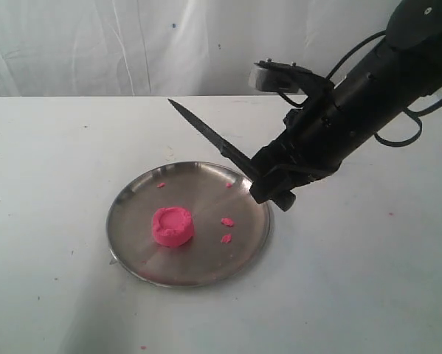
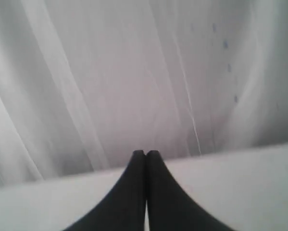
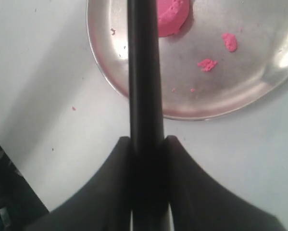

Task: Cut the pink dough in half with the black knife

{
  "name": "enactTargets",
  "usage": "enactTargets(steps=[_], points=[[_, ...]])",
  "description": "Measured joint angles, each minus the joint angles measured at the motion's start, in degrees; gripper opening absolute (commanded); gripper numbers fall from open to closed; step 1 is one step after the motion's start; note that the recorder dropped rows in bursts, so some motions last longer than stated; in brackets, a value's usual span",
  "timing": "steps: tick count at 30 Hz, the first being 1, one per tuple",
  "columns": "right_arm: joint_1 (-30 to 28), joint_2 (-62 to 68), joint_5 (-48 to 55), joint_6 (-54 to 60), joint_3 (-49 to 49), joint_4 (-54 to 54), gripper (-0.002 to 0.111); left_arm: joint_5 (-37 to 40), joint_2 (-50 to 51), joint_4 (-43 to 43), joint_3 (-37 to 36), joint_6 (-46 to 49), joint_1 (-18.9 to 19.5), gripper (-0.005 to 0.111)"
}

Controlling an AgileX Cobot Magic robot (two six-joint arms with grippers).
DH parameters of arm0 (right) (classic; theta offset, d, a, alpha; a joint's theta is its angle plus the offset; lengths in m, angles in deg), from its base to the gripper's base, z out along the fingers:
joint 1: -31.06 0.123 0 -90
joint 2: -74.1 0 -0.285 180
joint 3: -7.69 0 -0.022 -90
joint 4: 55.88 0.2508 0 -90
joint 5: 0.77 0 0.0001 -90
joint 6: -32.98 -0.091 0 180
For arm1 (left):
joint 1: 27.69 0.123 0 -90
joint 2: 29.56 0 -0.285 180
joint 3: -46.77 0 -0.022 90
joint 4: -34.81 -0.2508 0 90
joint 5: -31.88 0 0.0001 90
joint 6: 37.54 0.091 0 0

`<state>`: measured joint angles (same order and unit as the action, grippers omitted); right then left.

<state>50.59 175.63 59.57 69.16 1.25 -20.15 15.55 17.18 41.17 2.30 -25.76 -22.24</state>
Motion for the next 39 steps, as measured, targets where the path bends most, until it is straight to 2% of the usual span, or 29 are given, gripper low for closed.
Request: enactTargets(steps=[3,5,7,10,12,17,19,24,30,35,39], points=[[0.0,0.09,2.61,0.0,0.0,-0.71,0.0,1.43,12.22,-0.19,-0.94,-2.76,-2.47,0.0],[0.0,-0.15,4.09,0.1,0.0,-1.3,0.0,2.22,19.1,-0.39,-1.05,-8.75,-4.81,0.0],[0.0,-0.83,4.53,-0.16,0.0,-2.25,0.0,3.47,24.09,-0.45,-1.05,-16.89,-7.89,0.0],[0.0,-2.06,4.53,-2.1,0.0,-4.5,0.0,4.97,28.35,-4.34,-1.05,-23.33,-13.95,0.0],[0.0,-2.83,4.13,-3.53,0.0,-6.19,0.0,5.24,30.21,-11.29,-1.05,-24.91,-18.75,0.0],[0.0,-4.25,3.34,-5.12,0.0,-7.9,0.0,6.05,33.62,-40.39,-1.05,-25.72,-32.39,0.0],[0.0,-4.37,3.1,-5.12,0.0,-8.02,0.0,8.89,35.74,-47.67,-0.62,-25.72,-35.57,0.0],[0.0,-4.45,0.24,-5.24,-0.79,-8.09,0.0,16.33,42.96,-52.89,3.56,-25.72,-35.88,0.0],[0.0,-4.5,-6.52,-5.24,-6.53,-10.03,0.0,10.79,44.38,-53.37,6.68,-27.15,-35.88,0.0],[0.11,-3.78,-7.41,-4.42,-8.36,-8.46,0.0,17.37,48.62,-53.75,10.14,-24.86,-33.13,0.0],[1.61,-2.14,-7.75,-2.55,-8.59,-7.75,0.0,19.68,51.99,-52.1,13.74,-31.08,-31.31,0.0]])
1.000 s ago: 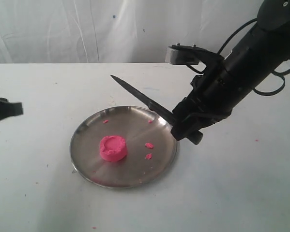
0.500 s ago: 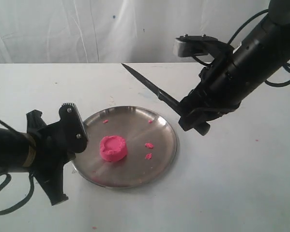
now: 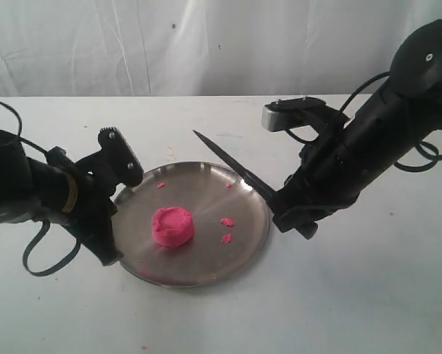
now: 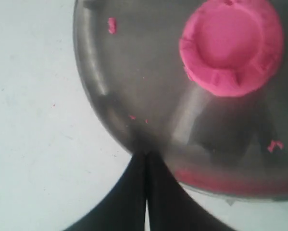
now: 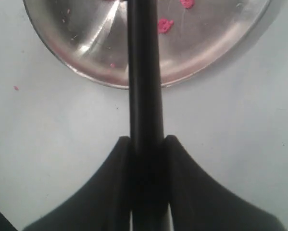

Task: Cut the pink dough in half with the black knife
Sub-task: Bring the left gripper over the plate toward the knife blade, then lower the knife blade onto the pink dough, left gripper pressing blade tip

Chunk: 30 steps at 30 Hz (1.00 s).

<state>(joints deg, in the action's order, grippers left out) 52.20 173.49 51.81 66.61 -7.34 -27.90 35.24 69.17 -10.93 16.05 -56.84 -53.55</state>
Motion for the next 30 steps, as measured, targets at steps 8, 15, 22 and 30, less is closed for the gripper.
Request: enactTargets(steps=[8,15,22,30], points=[[5.26,3.35,-0.87,2.39,0.22,0.1,0.0,23.02,0.71,9.91,14.48,0.59,0.24,0.0],[6.67,7.32,-3.13,2.72,3.9,-0.28,0.0,36.42,0.71,35.7,23.72,22.17,0.38,0.0],[8.28,10.97,6.25,0.13,8.4,-4.39,0.0,33.24,0.71,43.68,23.95,26.42,0.38,0.0],[9.5,11.7,4.67,-4.09,9.04,-8.12,0.0,33.24,0.71,44.57,23.95,26.77,0.38,0.0]])
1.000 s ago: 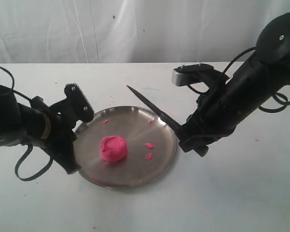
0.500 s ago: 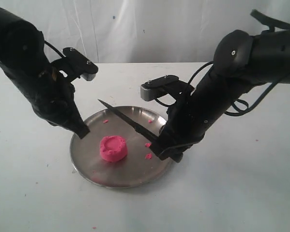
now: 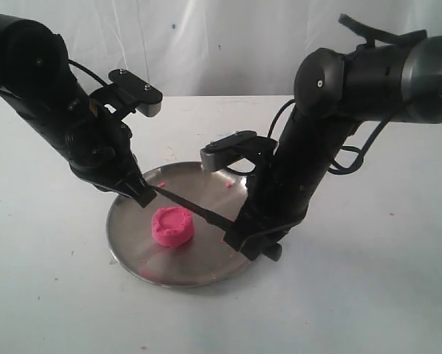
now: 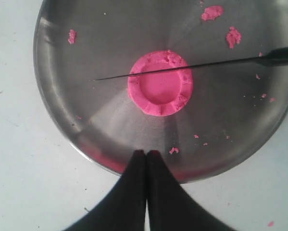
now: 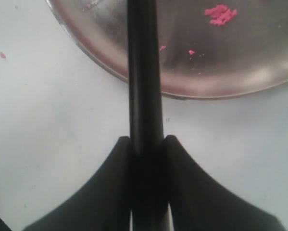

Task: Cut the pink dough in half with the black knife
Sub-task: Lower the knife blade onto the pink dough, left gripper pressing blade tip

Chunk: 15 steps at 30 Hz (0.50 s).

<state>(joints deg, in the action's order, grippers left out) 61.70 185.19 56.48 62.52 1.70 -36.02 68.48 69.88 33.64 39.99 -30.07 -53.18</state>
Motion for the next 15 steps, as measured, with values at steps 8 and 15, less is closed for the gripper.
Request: enactTargets(steps=[8,15], points=[[0.22,1.51,1.38,2.96,0.0,-0.61,0.0,-2.79,0.95,3.03,0.0,0.0,0.0,0.0],[0.22,1.63,-3.29,5.07,0.0,-2.12,0.0,-5.16,3.97,2.69,0.0,0.11,0.0,0.0]])
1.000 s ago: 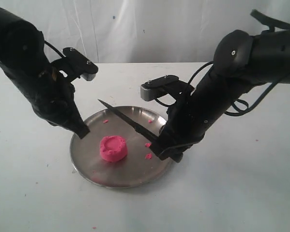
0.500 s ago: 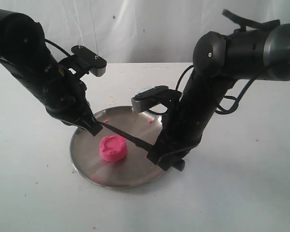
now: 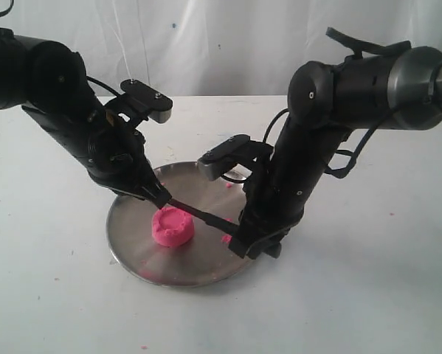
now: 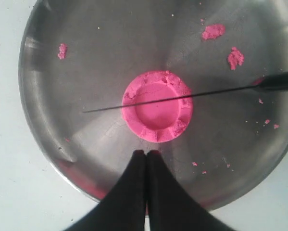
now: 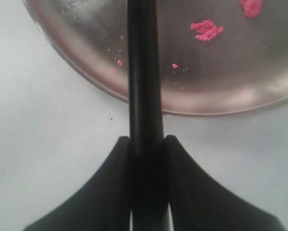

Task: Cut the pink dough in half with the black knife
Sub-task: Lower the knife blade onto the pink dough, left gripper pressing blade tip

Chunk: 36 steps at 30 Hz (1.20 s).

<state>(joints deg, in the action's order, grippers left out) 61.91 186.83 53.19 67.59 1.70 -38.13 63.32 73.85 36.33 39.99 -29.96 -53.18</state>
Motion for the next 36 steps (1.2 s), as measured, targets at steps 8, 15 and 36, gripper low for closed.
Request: enactTargets(steps=[8,15,36], points=[[0.54,1.32,-1.11,2.48,-1.09,0.11,0.0,-0.44,0.0,-1.92,0.0,0.0,0.0,0.0],[0.55,1.87,-2.32,2.54,-1.72,0.34,0.0,-0.57,0.0,-2.55,0.0,0.12,0.0,0.0],[0.66,4.34,-4.14,2.63,-1.72,0.56,0.0,-15.84,0.85,-5.58,-7.01,1.69,0.0,0.0]])
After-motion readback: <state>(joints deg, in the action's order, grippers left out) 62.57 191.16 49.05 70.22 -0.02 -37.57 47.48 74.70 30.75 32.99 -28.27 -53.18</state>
